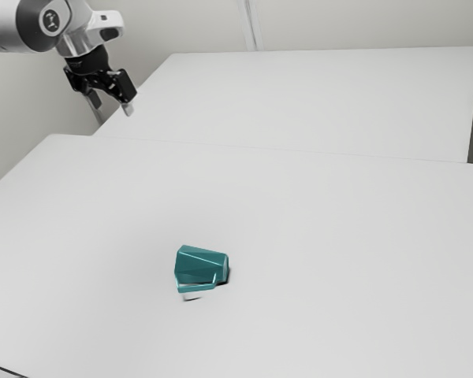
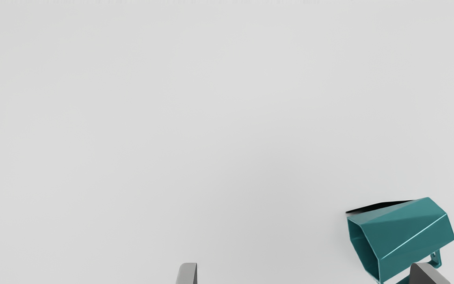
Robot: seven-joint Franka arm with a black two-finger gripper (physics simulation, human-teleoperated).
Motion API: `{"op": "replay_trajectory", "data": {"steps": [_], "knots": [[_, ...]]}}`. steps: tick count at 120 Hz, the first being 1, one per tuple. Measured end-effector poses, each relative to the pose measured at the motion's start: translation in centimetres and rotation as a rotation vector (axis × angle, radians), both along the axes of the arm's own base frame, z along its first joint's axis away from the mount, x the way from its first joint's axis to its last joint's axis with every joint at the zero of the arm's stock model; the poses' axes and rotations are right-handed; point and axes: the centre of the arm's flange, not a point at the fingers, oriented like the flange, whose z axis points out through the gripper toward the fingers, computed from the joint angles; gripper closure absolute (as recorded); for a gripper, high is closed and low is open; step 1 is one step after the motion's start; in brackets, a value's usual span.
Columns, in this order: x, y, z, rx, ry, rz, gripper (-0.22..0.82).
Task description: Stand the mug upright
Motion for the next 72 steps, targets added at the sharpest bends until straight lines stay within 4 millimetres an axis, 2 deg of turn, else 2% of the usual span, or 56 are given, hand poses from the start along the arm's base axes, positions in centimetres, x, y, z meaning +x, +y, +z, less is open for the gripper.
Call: {"op": "replay_trajectory", "data": {"steps": [32,41,61,72], "knots": [[-0.6,1.7,0.2,0.0,-0.005,0.009,0.02],[-1.3,1.9,-0.5,-0.012,0.001,0.007,0.02],[-3.3,0.0,-2.5,-0.045,-0.009,-0.043,0.02],[-4.4,-0.1,-3.6,-0.062,-0.024,-0.051,0.02]]}}
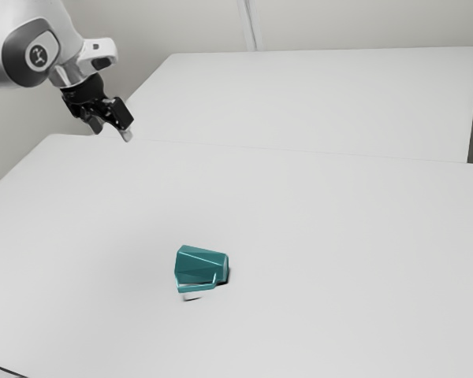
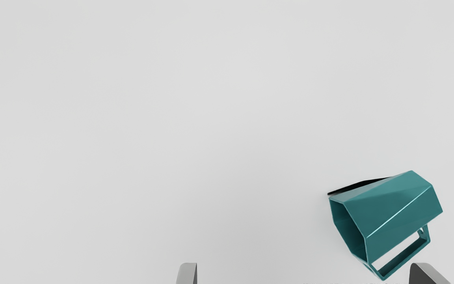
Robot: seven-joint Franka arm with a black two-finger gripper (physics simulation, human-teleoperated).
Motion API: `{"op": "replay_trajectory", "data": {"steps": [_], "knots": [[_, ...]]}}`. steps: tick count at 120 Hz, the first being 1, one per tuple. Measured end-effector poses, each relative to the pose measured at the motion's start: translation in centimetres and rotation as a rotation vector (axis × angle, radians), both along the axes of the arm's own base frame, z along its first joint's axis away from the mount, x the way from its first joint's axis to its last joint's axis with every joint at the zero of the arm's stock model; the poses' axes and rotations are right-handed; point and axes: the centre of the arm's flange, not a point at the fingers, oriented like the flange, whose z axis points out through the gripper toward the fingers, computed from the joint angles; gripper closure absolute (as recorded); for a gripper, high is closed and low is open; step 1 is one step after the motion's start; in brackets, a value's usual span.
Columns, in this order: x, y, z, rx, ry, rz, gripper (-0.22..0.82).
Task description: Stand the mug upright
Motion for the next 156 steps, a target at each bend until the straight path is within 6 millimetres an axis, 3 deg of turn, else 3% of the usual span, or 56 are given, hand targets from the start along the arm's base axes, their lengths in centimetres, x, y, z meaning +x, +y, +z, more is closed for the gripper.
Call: {"op": "replay_trajectory", "data": {"steps": [27,60,86,128,156], "knots": [[-2.4,0.8,-4.0,-0.091,-0.01,0.029,0.02],[-7.2,1.4,-9.1,-0.289,-0.028,0.109,0.02],[-9.2,3.7,-12.5,-0.461,-0.014,0.222,0.02],[-11.4,5.9,-17.9,-0.753,0.049,0.33,0.02],[-11.3,6.2,-22.3,-0.864,0.12,0.35,0.03]]}}
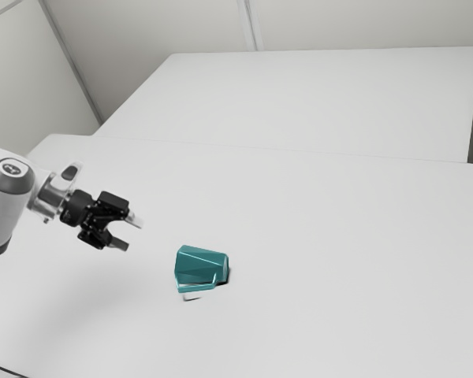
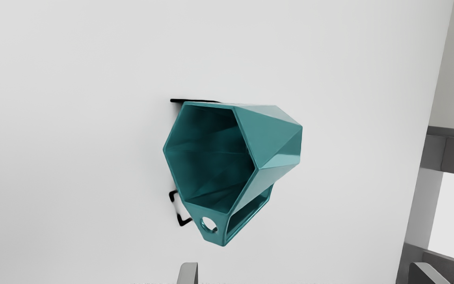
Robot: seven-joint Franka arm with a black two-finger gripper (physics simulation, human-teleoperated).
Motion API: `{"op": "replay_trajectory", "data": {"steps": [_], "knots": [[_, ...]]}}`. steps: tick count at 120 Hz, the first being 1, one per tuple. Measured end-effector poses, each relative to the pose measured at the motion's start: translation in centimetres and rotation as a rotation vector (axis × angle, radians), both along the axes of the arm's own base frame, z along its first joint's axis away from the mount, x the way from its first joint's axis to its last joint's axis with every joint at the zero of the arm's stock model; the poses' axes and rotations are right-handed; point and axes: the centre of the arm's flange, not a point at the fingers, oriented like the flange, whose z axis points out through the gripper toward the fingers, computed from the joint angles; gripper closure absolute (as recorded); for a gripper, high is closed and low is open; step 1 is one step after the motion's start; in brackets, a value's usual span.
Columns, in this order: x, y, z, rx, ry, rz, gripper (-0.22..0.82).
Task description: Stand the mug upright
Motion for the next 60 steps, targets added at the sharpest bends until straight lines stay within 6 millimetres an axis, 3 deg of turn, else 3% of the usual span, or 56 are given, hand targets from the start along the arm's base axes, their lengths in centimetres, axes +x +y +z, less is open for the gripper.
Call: {"op": "replay_trajectory", "data": {"steps": [29,60], "knots": [[-0.8,-1.0,-4.3,-0.087,0.038,-0.028,0.03],[-0.2,-2.1,-6.5,-0.161,0.007,-0.042,0.03]]}}
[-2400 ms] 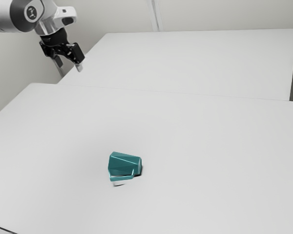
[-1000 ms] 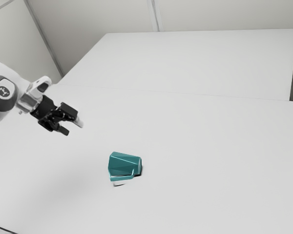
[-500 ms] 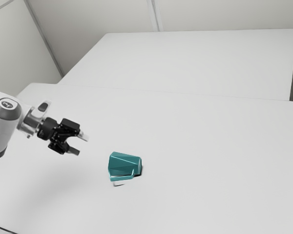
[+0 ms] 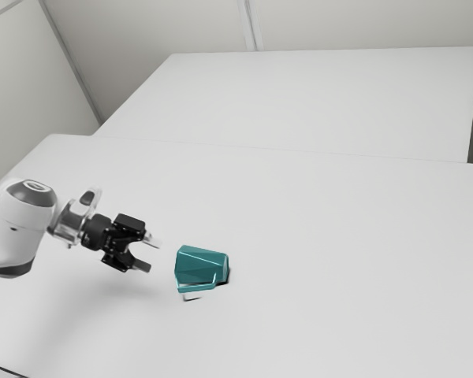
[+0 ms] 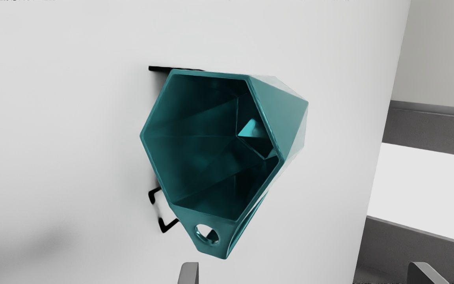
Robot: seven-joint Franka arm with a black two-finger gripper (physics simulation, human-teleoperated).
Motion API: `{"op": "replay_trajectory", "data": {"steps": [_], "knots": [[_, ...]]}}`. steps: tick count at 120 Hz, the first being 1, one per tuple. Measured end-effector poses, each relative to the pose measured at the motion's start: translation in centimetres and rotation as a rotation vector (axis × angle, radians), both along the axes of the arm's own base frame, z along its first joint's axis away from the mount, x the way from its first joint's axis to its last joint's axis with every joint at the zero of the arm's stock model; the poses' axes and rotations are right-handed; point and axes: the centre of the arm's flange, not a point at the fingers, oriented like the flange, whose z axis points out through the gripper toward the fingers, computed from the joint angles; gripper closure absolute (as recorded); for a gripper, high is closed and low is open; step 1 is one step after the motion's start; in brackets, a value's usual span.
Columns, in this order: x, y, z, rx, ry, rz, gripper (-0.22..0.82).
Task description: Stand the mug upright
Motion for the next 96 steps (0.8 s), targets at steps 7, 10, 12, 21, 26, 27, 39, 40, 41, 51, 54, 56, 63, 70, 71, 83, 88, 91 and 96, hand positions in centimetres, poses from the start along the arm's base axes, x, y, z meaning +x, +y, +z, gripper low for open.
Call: {"op": "replay_trajectory", "data": {"steps": [7,10,12,21,26,27,39,40,41,51,54,56,63,70,71,83,88,91,96], "knots": [[0.1,-0.1,-0.3,-0.015,-0.011,-0.001,0.03],[0.1,-0.2,-0.4,-0.02,-0.015,-0.001,0.03],[0.2,-0.2,-0.5,-0.022,-0.019,-0.002,0.03],[0.4,-0.2,-0.8,-0.031,-0.035,-0.005,0.03],[0.4,-0.3,-1.2,-0.036,-0.038,-0.004,0.03],[0.5,-0.3,-1.3,-0.038,-0.038,-0.004,0.04],[0.7,-0.4,-2.1,-0.052,-0.049,0.0,0.04],[0.7,-0.4,-2.1,-0.053,-0.05,0.0,0.04],[0.8,-0.5,-2.2,-0.054,-0.052,0.001,0.04],[1.2,-0.6,-2.3,-0.06,-0.071,-0.001,0.04],[1.3,-0.6,-2.4,-0.063,-0.075,-0.002,0.04],[1.4,-0.7,-2.5,-0.064,-0.077,-0.002,0.04],[1.6,-1.0,-2.6,-0.07,-0.087,-0.006,0.04],[1.7,-1.2,-2.7,-0.075,-0.096,-0.011,0.04],[1.7,-1.3,-2.8,-0.075,-0.097,-0.012,0.04],[2.2,-1.6,-3.0,-0.076,-0.111,-0.019,0.04],[2.4,-1.7,-3.1,-0.076,-0.115,-0.021,0.04],[2.5,-1.8,-3.3,-0.076,-0.115,-0.022,0.04],[2.7,-2.0,-3.6,-0.076,-0.116,-0.024,0.04]]}}
